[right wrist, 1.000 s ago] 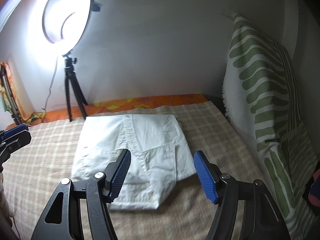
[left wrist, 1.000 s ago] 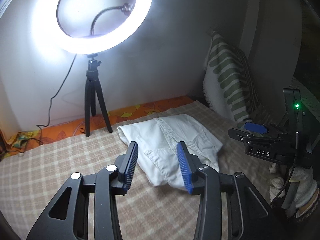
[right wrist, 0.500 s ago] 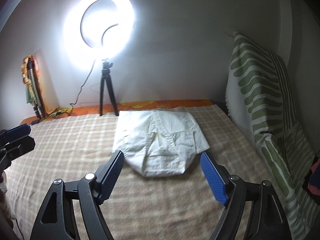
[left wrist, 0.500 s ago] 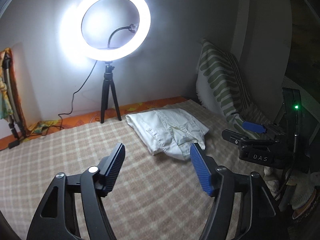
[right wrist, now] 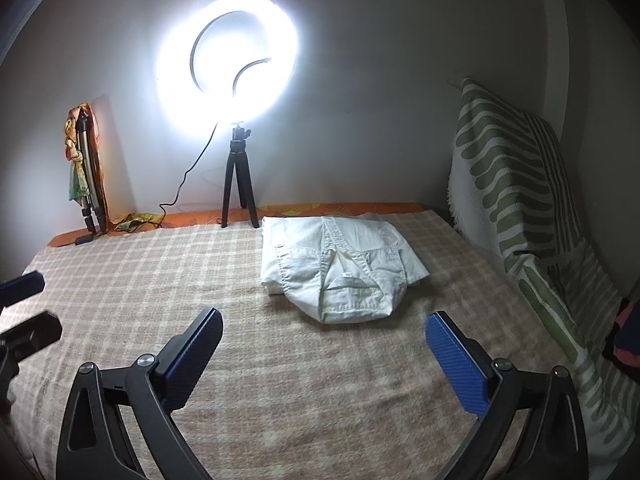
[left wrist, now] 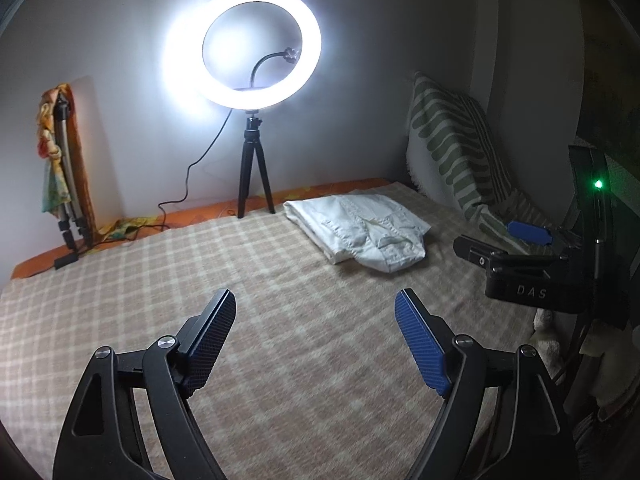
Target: Fold small clothes
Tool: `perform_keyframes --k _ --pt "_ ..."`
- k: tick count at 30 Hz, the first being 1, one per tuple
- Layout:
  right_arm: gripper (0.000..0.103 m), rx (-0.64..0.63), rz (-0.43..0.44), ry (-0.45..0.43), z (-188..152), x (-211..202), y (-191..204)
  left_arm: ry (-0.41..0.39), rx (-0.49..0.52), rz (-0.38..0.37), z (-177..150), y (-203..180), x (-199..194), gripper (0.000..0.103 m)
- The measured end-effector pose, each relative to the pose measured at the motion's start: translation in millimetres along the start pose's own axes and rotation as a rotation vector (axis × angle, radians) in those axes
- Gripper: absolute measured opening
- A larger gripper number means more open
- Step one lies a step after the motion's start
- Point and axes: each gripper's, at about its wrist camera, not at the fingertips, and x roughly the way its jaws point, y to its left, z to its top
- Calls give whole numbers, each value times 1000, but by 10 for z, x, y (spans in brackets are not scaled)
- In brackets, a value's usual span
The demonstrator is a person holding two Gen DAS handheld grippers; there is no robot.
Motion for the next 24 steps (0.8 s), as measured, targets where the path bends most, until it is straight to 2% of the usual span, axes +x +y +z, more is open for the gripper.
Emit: perform_keyframes --k 8,10,14,17,21,24 --pt "103 21 2 -9 -91 37 100 14 97 90 -111 -4 -65 83" --pt "103 33 9 -11 -87 35 98 12 95 90 -126 7 -88 83" --pt "103 33 -2 -33 -82 11 125 9 96 126 -141 -6 -125 99" --pt "103 31 2 -32 -81 15 146 -10 103 147 -156 -24 -161 99" --pt "103 26 2 -28 -98 15 165 3 108 187 -184 -47 -159 101" --pt "103 30 5 -27 -96 12 153 8 94 185 -205 -38 -177 101"
